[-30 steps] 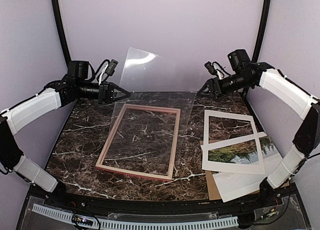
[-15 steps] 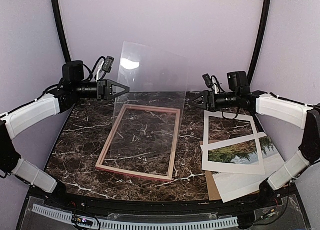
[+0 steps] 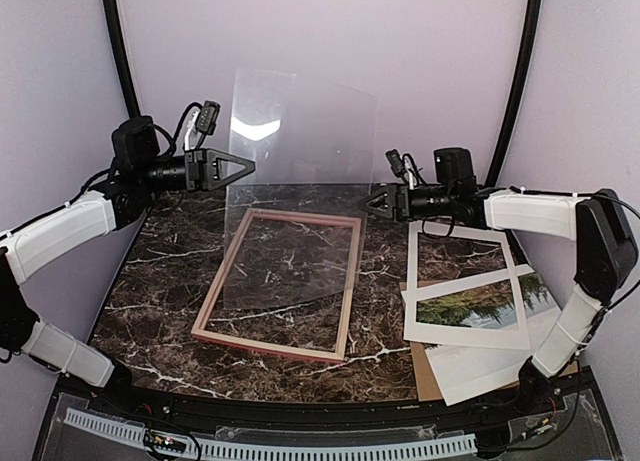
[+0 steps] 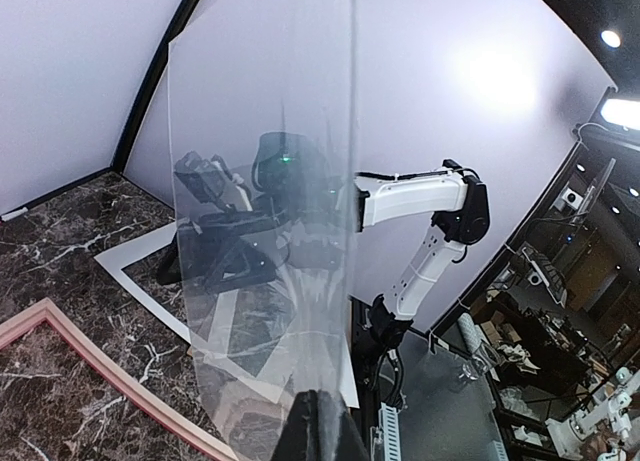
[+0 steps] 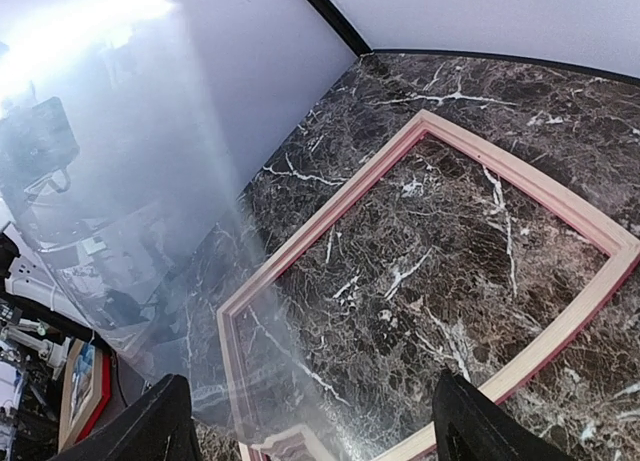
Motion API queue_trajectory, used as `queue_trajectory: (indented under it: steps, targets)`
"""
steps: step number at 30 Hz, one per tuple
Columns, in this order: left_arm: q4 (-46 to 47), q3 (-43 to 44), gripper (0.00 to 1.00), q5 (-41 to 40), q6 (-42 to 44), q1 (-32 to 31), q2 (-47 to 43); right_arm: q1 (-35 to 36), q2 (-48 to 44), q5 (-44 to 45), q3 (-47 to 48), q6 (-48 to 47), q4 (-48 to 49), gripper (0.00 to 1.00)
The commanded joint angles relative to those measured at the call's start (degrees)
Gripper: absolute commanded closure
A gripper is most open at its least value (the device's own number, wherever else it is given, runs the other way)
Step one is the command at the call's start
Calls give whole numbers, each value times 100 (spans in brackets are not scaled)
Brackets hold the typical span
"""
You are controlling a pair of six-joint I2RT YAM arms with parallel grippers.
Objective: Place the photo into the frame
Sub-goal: Pass from the left arm to the right
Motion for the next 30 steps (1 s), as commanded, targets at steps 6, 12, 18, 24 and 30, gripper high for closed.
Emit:
queue_trajectory:
  steps: [6,12,18,24,30]
  targets:
    - [541,-117,100,152,-253,-12,-290,85,307,-1230,92,587,1693,17]
    - [438,-210,100,-222,-224,-4,-243,87,-10,-1677,-177,868,2266,27]
    - [-3,-208,100,-788,-96,112,-184,16,-236,-1721,-125,750,1889,52]
    - [-846,16,100,-1496,254,163,-94,-20,-337,-1625,10,717,1588,77]
    - [-983,31,100,-1726,280,163,-10,-25,-303,-1396,184,520,1112,89]
